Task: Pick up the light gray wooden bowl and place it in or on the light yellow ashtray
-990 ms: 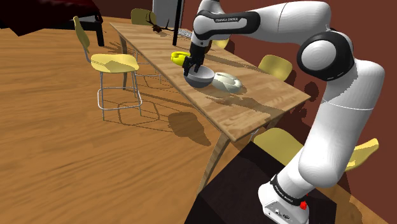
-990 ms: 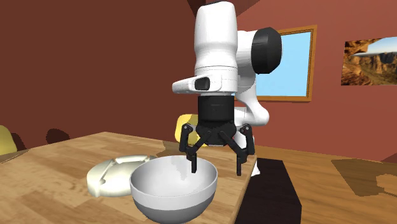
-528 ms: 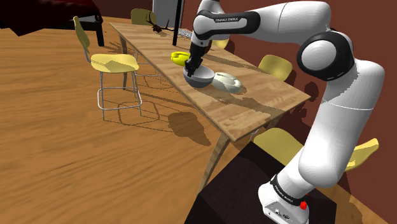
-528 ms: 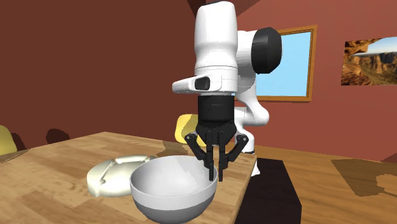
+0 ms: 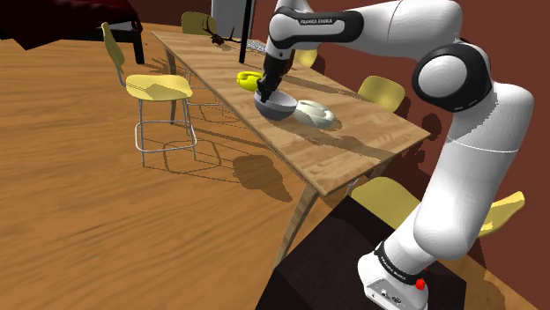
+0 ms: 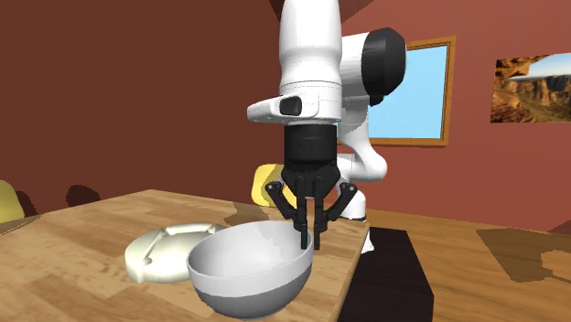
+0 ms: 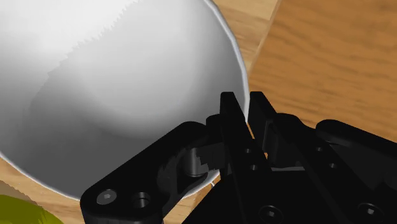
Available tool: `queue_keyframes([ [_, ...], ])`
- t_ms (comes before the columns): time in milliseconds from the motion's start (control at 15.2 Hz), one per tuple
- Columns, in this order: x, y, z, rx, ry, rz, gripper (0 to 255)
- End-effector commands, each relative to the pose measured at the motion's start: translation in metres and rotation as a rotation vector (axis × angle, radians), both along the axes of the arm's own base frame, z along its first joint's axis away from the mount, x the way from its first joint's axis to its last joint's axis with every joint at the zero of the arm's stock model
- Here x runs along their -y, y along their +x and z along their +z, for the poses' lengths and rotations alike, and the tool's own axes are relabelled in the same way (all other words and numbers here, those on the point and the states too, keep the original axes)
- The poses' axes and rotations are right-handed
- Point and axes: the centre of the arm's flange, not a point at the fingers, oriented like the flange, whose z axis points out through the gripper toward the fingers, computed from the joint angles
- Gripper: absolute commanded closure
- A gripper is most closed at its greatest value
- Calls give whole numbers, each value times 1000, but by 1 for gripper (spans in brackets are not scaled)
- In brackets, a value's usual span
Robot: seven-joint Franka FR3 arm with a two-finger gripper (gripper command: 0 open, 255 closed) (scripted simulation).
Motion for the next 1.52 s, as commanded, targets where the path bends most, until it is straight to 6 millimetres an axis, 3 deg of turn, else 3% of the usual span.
queue_keyframes([
  [0, 0, 0, 9, 0, 0, 0, 255],
  [1188, 0, 0, 104, 0, 0, 0, 255],
  [1452, 47, -21, 116, 0, 0, 0, 255],
])
